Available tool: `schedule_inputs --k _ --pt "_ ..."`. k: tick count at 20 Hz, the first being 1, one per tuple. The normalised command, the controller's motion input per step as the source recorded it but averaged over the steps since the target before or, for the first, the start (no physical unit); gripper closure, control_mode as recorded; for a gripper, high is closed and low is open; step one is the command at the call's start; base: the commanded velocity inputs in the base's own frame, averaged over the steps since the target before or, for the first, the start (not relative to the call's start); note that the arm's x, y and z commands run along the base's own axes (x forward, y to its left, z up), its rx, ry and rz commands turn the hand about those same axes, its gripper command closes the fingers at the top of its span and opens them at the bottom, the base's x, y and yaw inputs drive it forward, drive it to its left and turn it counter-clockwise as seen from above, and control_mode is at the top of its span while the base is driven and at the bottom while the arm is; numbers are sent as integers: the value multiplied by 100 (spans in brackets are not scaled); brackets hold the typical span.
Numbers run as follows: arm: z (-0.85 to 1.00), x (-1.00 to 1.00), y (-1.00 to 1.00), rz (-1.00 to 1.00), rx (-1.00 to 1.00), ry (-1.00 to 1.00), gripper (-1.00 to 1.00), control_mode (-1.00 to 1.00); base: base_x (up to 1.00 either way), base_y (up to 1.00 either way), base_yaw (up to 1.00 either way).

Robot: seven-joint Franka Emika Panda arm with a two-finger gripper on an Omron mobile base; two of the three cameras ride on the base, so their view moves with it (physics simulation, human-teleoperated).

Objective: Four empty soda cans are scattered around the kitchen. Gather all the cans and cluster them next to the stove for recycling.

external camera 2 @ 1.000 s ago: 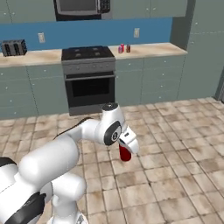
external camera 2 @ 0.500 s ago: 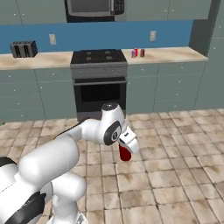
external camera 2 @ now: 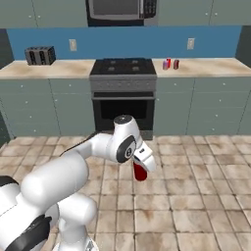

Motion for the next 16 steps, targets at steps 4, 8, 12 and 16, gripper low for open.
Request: schedule_inputs --k 4,8,12,16 --pt "0 0 0 0 0 0 100 100 59 -33 20" --pt "0 0 0 0 0 0 100 100 56 -37 15" --pt "0 0 0 0 0 0 100 100 59 -38 11" --pt "0 0 0 0 0 0 100 100 58 -37 12"
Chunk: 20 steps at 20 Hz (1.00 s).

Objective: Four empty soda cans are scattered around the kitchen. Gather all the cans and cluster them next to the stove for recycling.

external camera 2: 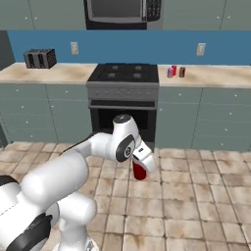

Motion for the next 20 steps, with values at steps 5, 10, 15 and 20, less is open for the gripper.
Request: schedule_inputs --k 5,10,15,20 --pt "0 0 0 0 0 0 100 100 58 -33 13" --pt "0 0 0 0 0 0 100 100 55 -35 12" --pt "0 0 0 0 0 0 100 100 47 -40 8" --pt "0 0 0 0 0 0 100 100 43 -46 1"
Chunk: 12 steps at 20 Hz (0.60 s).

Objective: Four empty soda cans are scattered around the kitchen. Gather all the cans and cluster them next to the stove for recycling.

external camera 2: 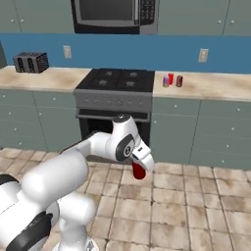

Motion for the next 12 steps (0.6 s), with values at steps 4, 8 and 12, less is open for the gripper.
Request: schedule_inputs --k 4,8,12 --pt "0 0 0 0 0 0 100 100 44 -46 0" --pt "0 0 0 0 0 0 100 100 46 -44 1" --pt "0 0 0 0 0 0 100 100 49 -42 2"
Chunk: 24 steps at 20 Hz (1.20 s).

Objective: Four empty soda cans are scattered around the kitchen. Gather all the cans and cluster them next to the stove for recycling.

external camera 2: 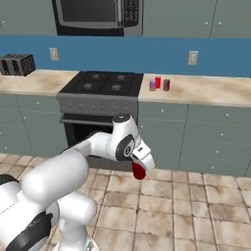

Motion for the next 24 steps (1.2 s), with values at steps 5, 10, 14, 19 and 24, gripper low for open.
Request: schedule_inputs --k 5,10,14,19,24 --pt "0 0 0 0 0 0 100 100 51 -39 4" --pt "0 0 0 0 0 0 100 100 56 -35 6" --pt "0 0 0 0 0 0 100 100 64 -27 9" --pt "0 0 0 0 0 0 100 100 66 -25 7" --pt "0 0 0 0 0 0 100 100 60 -35 2"
